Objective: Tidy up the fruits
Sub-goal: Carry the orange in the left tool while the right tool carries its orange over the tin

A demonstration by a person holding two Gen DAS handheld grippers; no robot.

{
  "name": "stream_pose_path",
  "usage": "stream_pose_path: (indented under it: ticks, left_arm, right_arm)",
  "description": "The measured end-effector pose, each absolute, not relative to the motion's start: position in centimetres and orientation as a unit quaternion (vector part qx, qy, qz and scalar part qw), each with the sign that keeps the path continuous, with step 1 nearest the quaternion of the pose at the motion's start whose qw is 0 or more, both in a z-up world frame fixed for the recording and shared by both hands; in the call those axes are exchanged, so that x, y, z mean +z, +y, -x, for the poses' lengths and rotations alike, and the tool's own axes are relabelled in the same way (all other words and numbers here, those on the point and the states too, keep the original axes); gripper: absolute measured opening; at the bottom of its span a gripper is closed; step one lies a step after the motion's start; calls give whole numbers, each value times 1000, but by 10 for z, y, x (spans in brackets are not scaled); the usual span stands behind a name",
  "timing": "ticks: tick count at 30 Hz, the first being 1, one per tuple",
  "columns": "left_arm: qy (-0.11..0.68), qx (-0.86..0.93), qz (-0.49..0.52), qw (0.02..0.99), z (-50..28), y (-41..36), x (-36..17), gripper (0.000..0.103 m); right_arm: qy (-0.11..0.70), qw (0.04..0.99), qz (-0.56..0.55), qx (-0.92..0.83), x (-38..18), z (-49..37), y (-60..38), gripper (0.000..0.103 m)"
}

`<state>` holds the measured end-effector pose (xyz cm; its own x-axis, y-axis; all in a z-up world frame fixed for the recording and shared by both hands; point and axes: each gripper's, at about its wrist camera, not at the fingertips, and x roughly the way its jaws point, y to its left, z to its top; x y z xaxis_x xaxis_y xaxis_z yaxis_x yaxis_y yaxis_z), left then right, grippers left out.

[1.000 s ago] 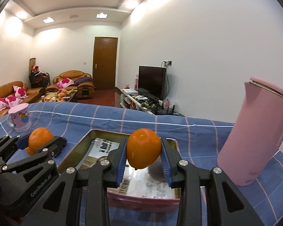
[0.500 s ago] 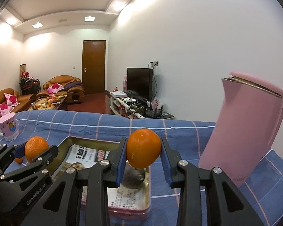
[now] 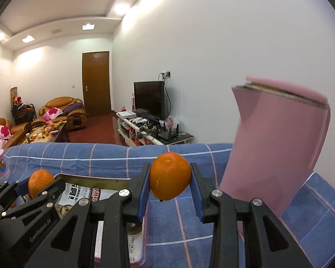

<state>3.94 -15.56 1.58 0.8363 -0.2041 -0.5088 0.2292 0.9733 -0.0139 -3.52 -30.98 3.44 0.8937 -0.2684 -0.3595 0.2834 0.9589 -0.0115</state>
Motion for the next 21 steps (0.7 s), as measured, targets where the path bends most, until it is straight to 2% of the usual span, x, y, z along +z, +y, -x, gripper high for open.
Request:
stream_pose_path:
  ticks: [21]
  left_arm:
    - [308, -102, -44, 945, -54, -148, -6, 49]
  right_arm:
    - [272, 961, 29, -24, 3, 8, -264, 36]
